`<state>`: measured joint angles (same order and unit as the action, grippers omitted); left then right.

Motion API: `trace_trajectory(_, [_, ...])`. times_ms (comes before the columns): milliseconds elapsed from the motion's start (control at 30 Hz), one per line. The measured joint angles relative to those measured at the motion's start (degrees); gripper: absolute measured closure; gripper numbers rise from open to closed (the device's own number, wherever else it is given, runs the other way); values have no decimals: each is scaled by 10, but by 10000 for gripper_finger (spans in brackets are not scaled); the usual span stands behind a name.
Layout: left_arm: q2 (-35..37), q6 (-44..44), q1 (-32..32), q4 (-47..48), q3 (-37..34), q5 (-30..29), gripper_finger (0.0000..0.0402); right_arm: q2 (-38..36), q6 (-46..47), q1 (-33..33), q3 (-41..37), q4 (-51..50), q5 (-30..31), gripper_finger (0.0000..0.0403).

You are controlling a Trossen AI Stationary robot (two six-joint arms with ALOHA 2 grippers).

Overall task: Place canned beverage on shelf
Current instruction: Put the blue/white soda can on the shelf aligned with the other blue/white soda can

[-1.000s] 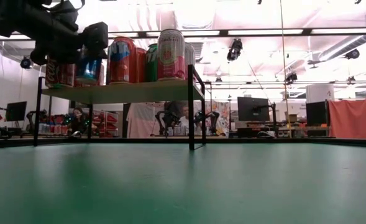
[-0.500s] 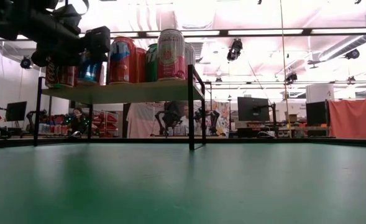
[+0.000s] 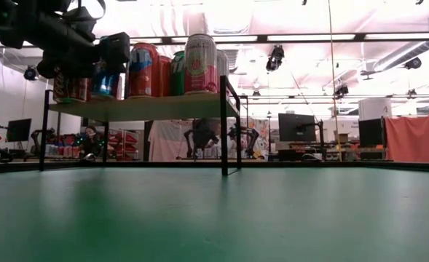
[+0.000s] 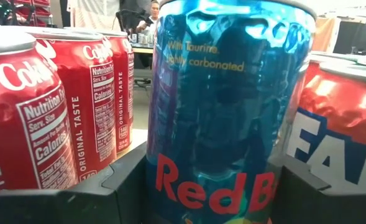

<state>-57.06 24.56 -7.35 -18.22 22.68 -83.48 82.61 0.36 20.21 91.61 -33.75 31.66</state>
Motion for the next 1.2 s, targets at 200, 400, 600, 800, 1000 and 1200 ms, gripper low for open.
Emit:
trace_trajectory(200, [0, 3, 0, 0, 0, 0, 168, 0, -1, 0, 0, 0, 0, 75])
trace_trajectory(400, [0, 4, 0, 0, 0, 0, 168, 0, -4, 0, 0, 0, 0, 75])
trace_trajectory(600, [0, 2, 0, 0, 0, 0, 168, 0, -4, 0, 0, 0, 0, 75])
trace_trajectory(800, [0, 2, 0, 0, 0, 0, 168, 0, -4, 0, 0, 0, 0, 75])
trace_trajectory(1000, [-3, 2, 0, 0, 0, 0, 155, 0, -4, 0, 0, 0, 0, 75])
trace_trajectory(1200, [-22, 16, 0, -2, 0, 0, 131, 0, -4, 0, 0, -1, 0, 75])
